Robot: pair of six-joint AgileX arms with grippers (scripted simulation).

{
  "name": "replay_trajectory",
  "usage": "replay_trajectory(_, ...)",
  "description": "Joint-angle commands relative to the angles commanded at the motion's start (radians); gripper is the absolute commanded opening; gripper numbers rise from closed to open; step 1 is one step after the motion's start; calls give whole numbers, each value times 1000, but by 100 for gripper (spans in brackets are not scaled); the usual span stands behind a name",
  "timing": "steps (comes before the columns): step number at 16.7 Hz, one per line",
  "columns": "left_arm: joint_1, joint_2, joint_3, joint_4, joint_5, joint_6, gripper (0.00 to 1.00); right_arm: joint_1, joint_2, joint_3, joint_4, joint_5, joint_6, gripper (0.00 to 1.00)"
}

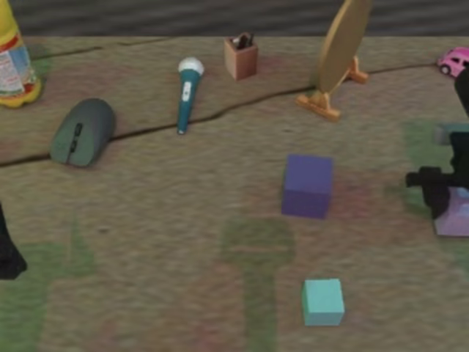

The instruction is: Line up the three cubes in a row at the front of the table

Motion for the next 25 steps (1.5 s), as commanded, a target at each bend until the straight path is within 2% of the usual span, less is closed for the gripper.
replay_trajectory(7,0,0,0,0,0,0,100,7,-102,114,-222,-1,-2,0)
replay_trajectory(13,0,0,0,0,0,0,100,6,-107,120,-232,-1,1,0)
replay_trajectory(15,0,0,0,0,0,0,100,40,-103,129,-237,0,36,0)
replay_trajectory(19,0,0,0,0,0,0,100,221,-89,158,-266,3,212,0)
replay_trajectory(25,0,0,0,0,0,0,100,631,-87,187,-314,7,581,0)
